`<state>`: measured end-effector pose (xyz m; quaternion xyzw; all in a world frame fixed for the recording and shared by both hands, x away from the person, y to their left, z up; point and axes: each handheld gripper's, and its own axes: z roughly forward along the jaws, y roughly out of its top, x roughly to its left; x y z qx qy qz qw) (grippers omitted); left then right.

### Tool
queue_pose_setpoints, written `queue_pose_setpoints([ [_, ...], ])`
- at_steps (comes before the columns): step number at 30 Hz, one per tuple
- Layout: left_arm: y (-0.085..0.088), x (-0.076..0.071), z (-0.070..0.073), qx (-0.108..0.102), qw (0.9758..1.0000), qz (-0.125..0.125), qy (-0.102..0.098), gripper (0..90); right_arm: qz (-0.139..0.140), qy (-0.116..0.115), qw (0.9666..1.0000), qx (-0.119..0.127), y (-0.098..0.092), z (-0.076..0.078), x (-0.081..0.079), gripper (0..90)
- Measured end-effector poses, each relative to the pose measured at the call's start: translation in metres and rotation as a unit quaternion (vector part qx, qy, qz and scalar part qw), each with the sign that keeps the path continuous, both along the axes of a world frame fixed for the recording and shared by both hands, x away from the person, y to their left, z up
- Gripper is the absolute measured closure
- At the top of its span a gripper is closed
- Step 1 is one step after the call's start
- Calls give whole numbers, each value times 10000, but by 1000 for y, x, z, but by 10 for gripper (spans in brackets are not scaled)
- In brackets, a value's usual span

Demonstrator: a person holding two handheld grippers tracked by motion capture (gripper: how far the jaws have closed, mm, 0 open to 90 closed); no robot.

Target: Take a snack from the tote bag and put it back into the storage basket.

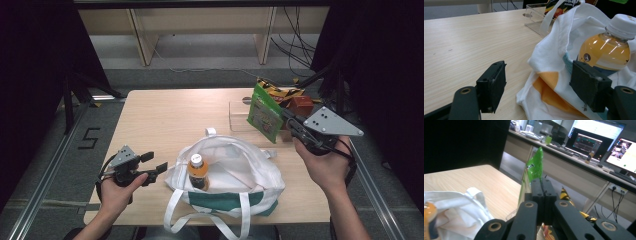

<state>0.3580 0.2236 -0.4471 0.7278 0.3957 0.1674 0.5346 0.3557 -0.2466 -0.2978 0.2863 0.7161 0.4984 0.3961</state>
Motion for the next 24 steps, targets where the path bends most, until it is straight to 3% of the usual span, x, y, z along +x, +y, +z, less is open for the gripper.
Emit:
queue_pose_setpoints([
  [8,0,0,0,14,10000,10,12,282,-100,38,9998,139,-5,-4,20,900],
  [17,0,0,0,8,10000,30,49,282,-195,-62,9998,58,-5,-4,40,900],
  [21,0,0,-1,-50,10000,53,68,282,-237,12,9996,141,-6,-7,50,900],
  [22,1,0,-1,-32,10000,29,49,282,-273,126,9992,250,-5,-9,51,900],
  [24,0,-1,0,-10,9999,81,88,282,-285,85,9992,249,-7,-11,56,900],
])
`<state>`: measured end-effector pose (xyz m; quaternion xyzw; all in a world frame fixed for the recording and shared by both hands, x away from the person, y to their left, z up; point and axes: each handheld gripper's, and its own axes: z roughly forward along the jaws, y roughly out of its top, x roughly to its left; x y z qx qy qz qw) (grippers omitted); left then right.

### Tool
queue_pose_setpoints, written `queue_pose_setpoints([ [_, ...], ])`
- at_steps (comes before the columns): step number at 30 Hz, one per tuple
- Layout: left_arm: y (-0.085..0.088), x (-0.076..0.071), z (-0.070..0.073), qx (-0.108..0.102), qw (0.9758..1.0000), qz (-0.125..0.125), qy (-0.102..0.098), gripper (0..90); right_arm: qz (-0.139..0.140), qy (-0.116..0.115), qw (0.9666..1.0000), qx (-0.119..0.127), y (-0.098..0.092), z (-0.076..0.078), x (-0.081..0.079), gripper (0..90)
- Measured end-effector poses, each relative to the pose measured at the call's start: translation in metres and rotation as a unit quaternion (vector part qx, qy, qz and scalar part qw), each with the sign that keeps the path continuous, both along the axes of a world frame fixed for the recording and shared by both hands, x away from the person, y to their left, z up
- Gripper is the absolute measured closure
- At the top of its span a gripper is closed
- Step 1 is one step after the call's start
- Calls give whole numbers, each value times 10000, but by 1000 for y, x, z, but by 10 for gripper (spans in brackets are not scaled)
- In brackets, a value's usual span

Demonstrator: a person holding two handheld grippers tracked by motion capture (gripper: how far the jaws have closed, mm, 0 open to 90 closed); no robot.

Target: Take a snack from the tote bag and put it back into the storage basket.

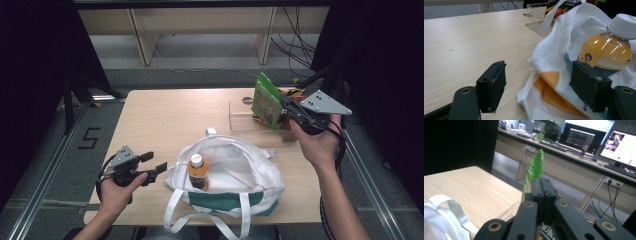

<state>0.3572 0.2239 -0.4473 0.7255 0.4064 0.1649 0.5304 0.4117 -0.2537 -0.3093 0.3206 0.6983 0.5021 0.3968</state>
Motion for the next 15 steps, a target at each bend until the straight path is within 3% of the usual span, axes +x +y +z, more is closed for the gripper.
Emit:
queue_pose_setpoints([
  [15,0,1,-1,0,10000,-45,-28,282,-86,118,9999,61,-1,-8,25,900],
])
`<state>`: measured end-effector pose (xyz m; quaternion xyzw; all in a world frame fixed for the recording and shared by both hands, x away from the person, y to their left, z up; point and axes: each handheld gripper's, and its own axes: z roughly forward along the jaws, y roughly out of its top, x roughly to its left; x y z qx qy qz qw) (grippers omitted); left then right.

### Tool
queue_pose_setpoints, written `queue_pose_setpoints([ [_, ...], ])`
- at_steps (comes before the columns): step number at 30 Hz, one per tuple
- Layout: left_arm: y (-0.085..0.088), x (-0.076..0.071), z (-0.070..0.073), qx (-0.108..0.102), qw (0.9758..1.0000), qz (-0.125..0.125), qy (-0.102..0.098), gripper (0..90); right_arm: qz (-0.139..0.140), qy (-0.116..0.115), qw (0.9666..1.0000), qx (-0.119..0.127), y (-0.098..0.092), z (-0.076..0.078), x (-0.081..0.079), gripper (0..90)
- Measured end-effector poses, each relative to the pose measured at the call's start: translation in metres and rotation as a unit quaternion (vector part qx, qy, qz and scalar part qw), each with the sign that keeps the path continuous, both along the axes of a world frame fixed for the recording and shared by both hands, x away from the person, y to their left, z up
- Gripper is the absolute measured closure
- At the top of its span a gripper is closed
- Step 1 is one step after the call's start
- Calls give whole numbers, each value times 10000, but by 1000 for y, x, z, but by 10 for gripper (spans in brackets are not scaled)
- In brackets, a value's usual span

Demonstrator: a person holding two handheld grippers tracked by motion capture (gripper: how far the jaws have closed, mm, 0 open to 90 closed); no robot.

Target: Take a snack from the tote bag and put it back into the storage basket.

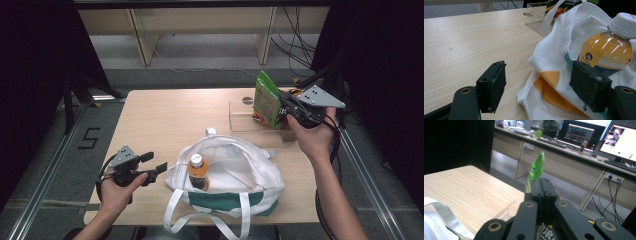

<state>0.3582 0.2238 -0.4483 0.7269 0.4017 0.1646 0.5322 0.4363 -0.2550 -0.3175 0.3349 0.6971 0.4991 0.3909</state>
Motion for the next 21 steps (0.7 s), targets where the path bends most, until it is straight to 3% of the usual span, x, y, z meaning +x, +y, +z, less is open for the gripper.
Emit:
queue_pose_setpoints([
  [13,0,1,-1,-51,10000,4,13,282,-80,136,9999,-33,0,-8,16,900],
  [21,0,1,-1,26,10000,-19,6,282,-120,162,9998,-86,-1,-11,21,900],
])
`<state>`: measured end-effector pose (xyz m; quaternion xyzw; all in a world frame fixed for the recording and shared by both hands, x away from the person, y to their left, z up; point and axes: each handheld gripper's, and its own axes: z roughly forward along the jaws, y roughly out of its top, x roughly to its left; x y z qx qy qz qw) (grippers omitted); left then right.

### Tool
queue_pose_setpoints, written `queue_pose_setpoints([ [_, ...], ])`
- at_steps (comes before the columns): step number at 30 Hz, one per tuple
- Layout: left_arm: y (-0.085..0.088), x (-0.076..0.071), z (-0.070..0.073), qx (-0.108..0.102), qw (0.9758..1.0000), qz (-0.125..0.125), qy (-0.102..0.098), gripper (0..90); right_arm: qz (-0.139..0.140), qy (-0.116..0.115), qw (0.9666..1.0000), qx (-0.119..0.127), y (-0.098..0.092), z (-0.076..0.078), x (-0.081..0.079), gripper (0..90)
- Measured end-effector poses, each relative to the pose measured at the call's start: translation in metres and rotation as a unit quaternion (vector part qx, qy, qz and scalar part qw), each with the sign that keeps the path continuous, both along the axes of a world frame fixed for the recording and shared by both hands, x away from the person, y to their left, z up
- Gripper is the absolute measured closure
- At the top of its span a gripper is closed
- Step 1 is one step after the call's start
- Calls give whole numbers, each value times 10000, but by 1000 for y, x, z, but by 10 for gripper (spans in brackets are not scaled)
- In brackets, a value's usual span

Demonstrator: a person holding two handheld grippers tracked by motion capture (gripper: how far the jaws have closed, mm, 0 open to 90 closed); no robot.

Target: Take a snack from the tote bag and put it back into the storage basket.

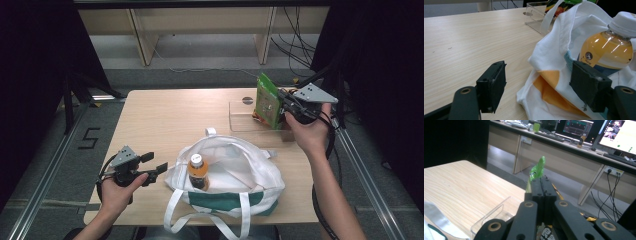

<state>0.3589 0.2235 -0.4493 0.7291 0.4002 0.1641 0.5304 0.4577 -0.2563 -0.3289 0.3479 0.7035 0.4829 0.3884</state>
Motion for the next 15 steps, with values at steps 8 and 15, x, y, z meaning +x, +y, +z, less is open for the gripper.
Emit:
queue_pose_setpoints([
  [8,0,0,0,-14,10000,10,12,282,17,85,10000,11,5,-1,7,900],
  [15,0,1,0,-53,10000,24,34,282,60,108,9999,-44,8,-4,13,900],
])
